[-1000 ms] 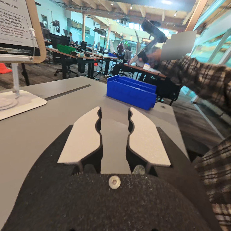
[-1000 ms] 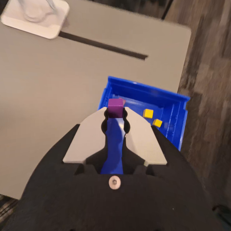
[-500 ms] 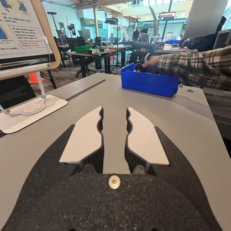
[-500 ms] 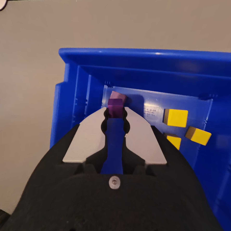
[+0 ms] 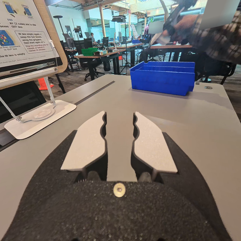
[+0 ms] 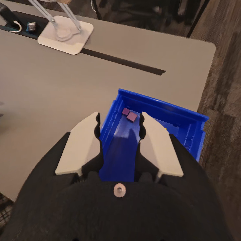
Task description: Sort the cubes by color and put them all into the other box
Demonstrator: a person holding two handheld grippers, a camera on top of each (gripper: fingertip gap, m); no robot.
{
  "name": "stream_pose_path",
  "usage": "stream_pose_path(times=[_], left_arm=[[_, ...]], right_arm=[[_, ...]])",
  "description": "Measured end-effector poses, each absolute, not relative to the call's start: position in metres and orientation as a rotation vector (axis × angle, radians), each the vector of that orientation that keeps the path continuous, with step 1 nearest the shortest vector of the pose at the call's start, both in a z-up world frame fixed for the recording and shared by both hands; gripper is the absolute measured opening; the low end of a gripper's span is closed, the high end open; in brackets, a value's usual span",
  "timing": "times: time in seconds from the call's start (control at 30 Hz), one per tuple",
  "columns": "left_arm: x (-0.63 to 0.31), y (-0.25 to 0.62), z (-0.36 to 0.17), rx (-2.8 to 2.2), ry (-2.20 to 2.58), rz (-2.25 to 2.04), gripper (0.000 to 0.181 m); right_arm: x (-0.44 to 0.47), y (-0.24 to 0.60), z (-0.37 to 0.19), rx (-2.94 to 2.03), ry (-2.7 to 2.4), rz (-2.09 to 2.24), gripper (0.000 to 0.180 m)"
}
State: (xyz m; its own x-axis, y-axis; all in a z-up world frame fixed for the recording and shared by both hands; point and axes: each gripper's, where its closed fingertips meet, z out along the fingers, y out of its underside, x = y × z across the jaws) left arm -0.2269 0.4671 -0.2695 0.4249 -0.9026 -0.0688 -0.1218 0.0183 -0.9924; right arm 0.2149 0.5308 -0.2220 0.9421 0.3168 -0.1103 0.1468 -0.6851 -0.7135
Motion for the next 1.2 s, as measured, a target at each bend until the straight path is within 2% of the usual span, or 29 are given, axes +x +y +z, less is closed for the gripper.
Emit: stream_pose_path(times=[0.13, 0.27, 0.6, 0.73, 0.87, 1.03, 1.2], left_arm=[[-0.232, 0.473, -0.267, -1.458, 0.958, -0.752, 0.039], [-0.238, 0.476, -0.263, -1.483, 0.923, -0.747, 0.039], [-0.273, 0.474, -0.24, -1.566, 0.882, -0.731, 0.042], [-0.335, 0.481, -0.209, -1.612, 0.834, -0.645, 0.044], [-0.436, 0.492, -0.186, -1.704, 0.813, -0.42, 0.044], [-0.555, 0.495, -0.2, -1.927, 0.803, -0.227, 0.049], [-0.627, 0.485, -0.223, -2.033, 0.826, -0.153, 0.052]], right_arm=[[0.201, 0.486, -0.197, -2.26, -0.462, 0.181, 0.065], [0.192, 0.439, -0.211, -2.239, -0.525, 0.067, 0.078], [0.161, 0.384, -0.245, -2.148, -0.49, 0.066, 0.076], [0.123, 0.384, -0.25, -2.111, -0.553, 0.121, 0.074], [0.089, 0.392, -0.261, -2.105, -0.614, 0.129, 0.075], [0.056, 0.408, -0.267, -2.115, -0.637, 0.163, 0.075], [0.032, 0.424, -0.263, -2.133, -0.628, 0.189, 0.075]])
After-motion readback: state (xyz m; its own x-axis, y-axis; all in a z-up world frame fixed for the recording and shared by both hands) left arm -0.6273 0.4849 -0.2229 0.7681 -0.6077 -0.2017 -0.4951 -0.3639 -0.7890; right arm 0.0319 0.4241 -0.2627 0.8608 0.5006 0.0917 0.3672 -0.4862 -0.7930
